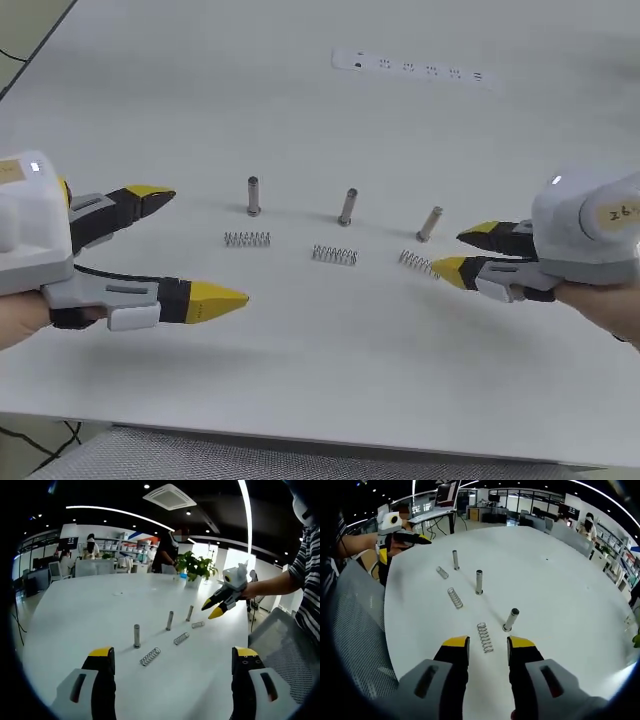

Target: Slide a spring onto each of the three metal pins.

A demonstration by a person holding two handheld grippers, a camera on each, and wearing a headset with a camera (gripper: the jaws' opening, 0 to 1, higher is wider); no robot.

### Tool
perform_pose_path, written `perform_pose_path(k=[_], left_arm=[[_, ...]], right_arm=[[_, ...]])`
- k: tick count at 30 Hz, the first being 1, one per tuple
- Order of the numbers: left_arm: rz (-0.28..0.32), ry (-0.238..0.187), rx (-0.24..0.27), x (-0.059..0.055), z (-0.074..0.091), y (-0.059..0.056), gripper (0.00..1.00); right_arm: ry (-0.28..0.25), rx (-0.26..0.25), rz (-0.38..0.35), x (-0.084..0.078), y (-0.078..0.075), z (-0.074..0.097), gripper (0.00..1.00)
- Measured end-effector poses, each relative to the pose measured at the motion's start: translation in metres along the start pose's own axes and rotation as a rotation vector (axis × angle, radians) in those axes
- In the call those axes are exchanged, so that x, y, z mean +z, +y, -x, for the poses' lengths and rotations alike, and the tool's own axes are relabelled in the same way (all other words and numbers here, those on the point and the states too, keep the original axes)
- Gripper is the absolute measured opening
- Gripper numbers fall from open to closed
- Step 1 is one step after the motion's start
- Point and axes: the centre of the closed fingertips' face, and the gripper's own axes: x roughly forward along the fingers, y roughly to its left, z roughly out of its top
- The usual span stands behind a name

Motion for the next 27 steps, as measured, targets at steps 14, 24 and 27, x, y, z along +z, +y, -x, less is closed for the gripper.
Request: perform_pose_path(k=[14,24,27], left_arm=[[0.005,0.006,0.008,-0.002,0.005,0.001,0.96],[0.006,0.008,0.009,-0.003,0.004,0.002,0.96],[0.008,0.008,0.010,-0.003,0.005,0.003,0.96]], right_arm=[[0.162,0.112,0.123,-0.009,0.006,-0.024,0.24],[0.252,0.148,0.144,-0.019,0.003,-0.035,0.19],[0.283,0.161,0.163,-0.024,0.004,-0.036,0.18]])
